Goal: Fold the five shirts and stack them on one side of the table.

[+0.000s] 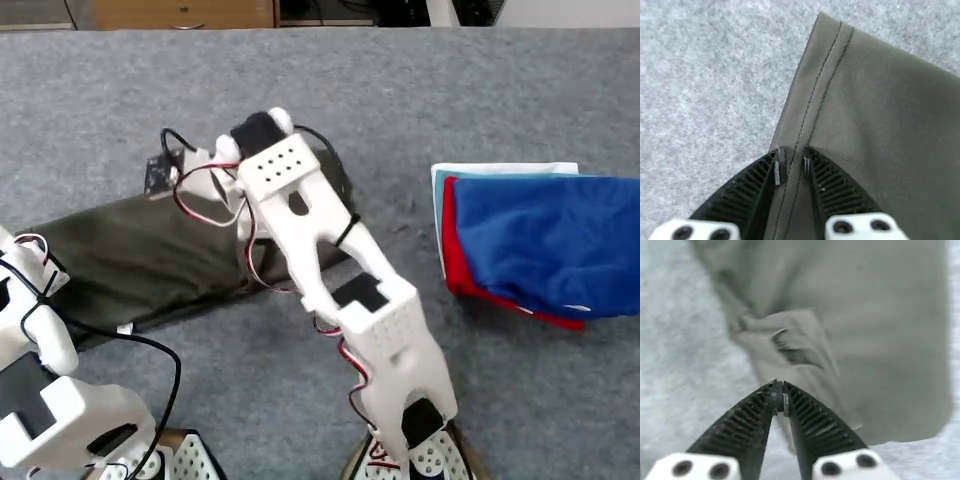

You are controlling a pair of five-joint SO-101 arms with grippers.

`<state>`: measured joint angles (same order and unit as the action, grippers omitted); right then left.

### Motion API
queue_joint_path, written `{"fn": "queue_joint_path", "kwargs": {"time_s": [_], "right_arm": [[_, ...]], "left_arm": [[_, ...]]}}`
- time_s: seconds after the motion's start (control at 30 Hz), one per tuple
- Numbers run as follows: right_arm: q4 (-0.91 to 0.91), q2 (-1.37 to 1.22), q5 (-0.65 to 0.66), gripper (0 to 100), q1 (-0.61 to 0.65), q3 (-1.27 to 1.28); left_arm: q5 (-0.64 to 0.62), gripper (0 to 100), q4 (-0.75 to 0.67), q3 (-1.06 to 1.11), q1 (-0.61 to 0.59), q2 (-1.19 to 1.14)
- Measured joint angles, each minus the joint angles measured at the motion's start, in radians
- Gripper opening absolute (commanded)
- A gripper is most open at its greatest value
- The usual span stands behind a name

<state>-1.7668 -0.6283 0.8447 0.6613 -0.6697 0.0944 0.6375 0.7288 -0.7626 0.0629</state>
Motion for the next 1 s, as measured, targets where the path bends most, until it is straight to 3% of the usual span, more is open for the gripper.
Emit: {"fn": "queue_joint_path", "kwargs": {"time_s": [0.27,0.5,0.8,1.0], "right_arm": [[0.118,0.008,0.0,0.3,0.029,0.133],[0.259,-0.189,-0.032,0.3,0.063,0.068],[0.157,-0.351,-0.084,0.2,0.038,-0.201],[0.006,-0.334,-0.169,0.4,0.02,-0.539]], "left_arm": [[0.0,8,0.0,0.0,0.0,0.0],[0.0,8,0.0,0.0,0.0,0.0],[0.0,8,0.0,0.0,0.0,0.0],[0.0,9,0.023,-0.005,0.0,0.0]]}}
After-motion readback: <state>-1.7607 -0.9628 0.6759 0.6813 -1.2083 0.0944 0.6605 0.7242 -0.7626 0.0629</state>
